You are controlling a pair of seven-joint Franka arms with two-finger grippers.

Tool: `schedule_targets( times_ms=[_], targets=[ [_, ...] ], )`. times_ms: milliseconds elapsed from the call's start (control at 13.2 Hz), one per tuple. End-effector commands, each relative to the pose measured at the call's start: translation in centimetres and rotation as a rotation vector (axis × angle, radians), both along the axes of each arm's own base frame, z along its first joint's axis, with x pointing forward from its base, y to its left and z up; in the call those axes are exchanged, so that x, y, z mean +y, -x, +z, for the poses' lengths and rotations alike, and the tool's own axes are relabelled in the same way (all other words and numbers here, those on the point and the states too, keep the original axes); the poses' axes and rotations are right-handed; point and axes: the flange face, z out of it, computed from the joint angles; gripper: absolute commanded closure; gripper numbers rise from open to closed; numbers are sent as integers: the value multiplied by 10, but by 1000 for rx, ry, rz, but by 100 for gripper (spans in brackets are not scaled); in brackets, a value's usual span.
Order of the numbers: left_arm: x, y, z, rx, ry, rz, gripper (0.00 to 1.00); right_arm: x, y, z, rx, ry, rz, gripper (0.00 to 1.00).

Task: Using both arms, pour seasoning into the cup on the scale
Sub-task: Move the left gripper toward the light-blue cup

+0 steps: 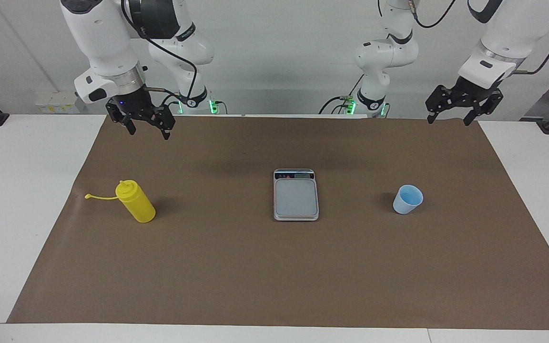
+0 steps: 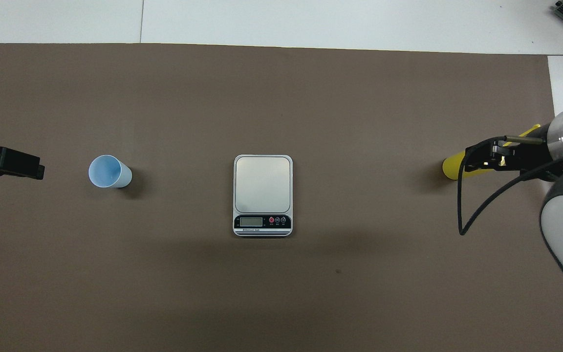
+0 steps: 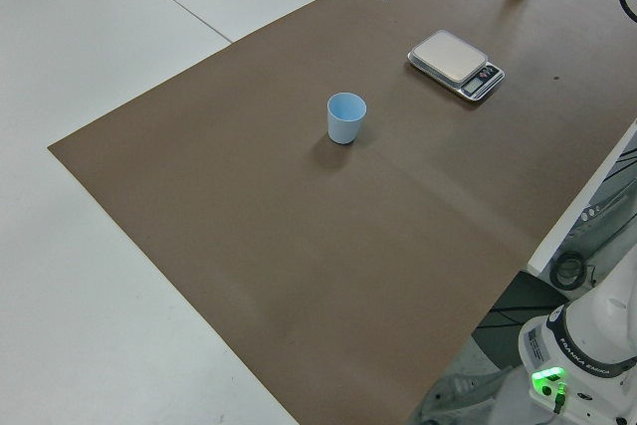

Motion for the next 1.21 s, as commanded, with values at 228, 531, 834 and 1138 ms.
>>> schedule_targets(
  times_ms=[228, 531, 834, 1138],
  targets=[
    [-3, 1, -1, -2, 9, -5, 0, -4, 6, 1, 0, -18, 8, 0],
    [-4, -3, -8, -24, 12, 3, 0, -4, 6, 1, 0, -18, 8, 0],
    [0, -19, -53, -46, 16, 17, 0, -4, 6, 1, 0, -18, 8, 0],
    [20, -35, -128, -37, 22, 99, 0, -4, 6, 1, 0, -18, 8, 0]
  ],
)
